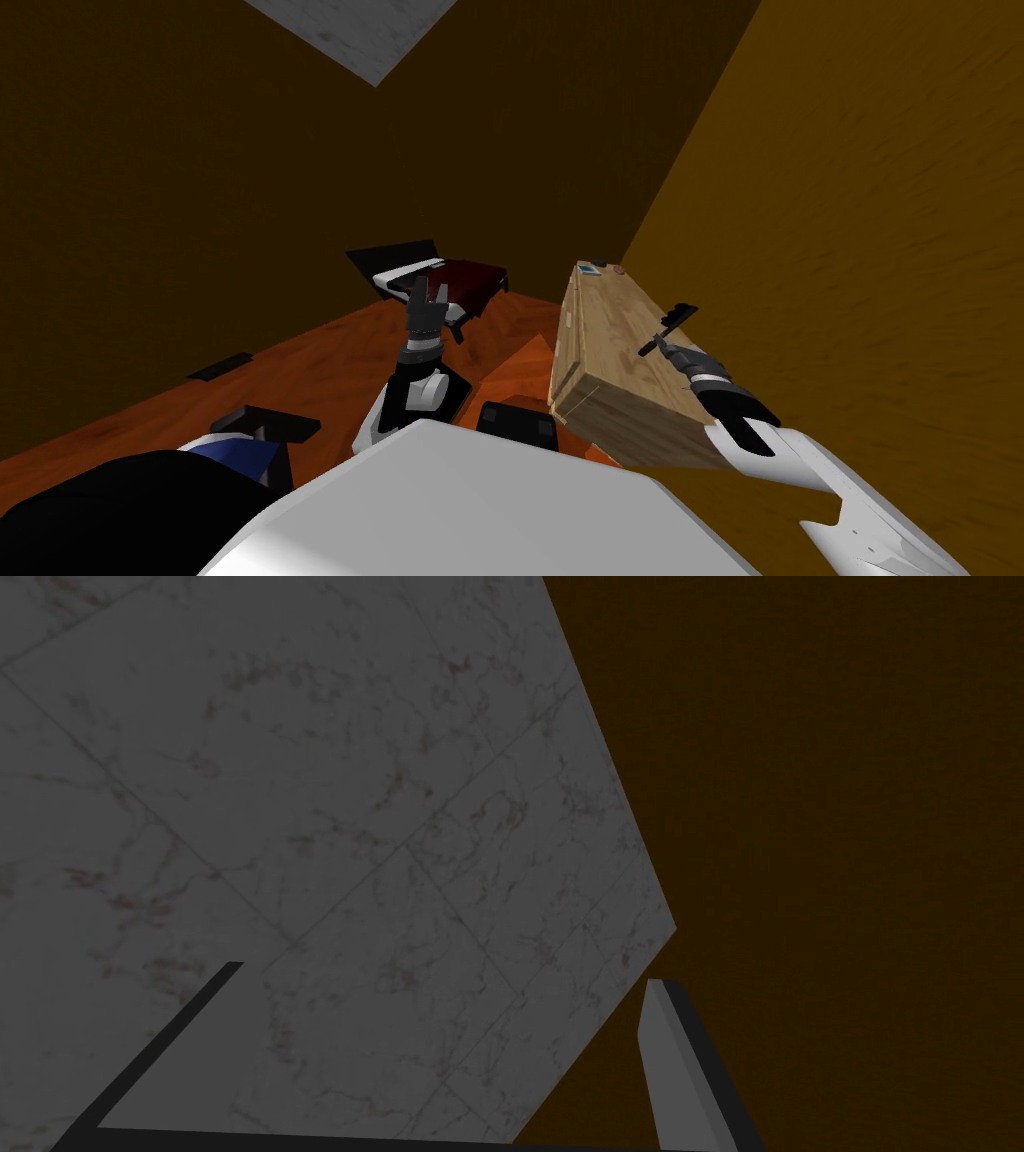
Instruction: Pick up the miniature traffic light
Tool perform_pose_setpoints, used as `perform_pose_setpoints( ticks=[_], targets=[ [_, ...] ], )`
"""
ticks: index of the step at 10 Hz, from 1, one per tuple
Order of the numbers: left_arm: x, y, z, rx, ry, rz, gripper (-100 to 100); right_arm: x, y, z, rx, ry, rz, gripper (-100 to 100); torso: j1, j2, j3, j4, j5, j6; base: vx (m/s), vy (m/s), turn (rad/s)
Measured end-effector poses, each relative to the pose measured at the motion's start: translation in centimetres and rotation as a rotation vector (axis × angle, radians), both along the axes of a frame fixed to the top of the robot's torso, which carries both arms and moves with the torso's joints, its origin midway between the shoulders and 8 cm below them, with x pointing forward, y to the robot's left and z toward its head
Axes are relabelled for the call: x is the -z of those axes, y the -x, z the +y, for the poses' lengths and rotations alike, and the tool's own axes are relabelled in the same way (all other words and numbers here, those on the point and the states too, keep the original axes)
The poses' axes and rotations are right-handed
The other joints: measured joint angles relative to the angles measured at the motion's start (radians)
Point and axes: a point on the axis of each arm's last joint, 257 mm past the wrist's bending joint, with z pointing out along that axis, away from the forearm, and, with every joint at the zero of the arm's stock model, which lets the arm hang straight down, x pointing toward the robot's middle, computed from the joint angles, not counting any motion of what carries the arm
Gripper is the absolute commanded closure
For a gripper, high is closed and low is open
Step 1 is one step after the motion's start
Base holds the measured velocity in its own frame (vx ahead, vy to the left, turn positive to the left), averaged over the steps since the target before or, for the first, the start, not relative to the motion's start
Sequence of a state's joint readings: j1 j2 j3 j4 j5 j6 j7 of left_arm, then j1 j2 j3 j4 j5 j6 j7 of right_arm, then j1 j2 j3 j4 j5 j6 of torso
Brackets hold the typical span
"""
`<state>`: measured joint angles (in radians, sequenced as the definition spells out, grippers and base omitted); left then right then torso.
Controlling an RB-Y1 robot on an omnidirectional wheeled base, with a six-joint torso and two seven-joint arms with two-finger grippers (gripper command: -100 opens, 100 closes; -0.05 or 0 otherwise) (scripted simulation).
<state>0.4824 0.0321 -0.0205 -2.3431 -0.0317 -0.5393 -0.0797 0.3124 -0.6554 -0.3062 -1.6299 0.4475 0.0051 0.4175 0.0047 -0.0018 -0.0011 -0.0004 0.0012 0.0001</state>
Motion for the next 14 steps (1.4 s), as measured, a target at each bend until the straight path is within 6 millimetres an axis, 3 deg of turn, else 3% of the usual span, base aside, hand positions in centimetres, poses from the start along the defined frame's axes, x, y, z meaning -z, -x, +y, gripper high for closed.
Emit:
perform_pose_setpoints(
  ticks=[1,2,3,4,8,10,14],
  targets=[
    [0.0,0.0,0.0,0.0,0.0,0.0,0,-0.7,0.0,-0.7,0.015,0.0,-0.004,-100,0.002,-0.001,-0.001,0.0,0.0,0.0,0.015,0.045,-0.016],
    [0.0,0.0,0.0,0.0,0.0,0.0,0,-0.7,0.0,-0.8,0.019,-0.001,-0.004,0,-0.001,0.0,0.0,0.0,0.0,0.0,0.003,0.009,0.002],
    [0.0,0.0,0.0,0.0,0.0,0.0,0,-0.7,0.0,-0.8,0.018,-0.001,-0.004,-100,-0.004,0.001,0.001,0.0,-0.001,0.0,0.0,0.0,0.0],
    [0.0,0.0,0.0,0.0,0.0,0.0,0,-0.7,0.0,-0.8,0.018,-0.001,-0.004,100,-0.005,0.002,0.001,0.0,-0.001,0.0,0.0,0.0,0.0],
    [0.0,0.0,0.0,0.0,0.0,0.0,0,-0.7,0.0,-0.8,0.018,-0.001,-0.004,100,-0.005,0.002,0.001,0.0,-0.001,0.0,0.0,0.0,0.0],
    [0.0,0.0,0.0,0.0,0.0,0.0,0,-0.7,0.0,-0.8,0.018,-0.001,-0.004,-100,-0.005,0.002,0.001,0.0,-0.001,0.0,0.003,0.006,0.018],
    [0.0,0.0,0.0,0.0,0.0,0.0,0,-1.6,0.6,-2.0,0.046,0.14,0.037,-100,-0.004,0.001,0.001,0.0,-0.001,0.0,0.012,0.021,0.03]
  ],
)
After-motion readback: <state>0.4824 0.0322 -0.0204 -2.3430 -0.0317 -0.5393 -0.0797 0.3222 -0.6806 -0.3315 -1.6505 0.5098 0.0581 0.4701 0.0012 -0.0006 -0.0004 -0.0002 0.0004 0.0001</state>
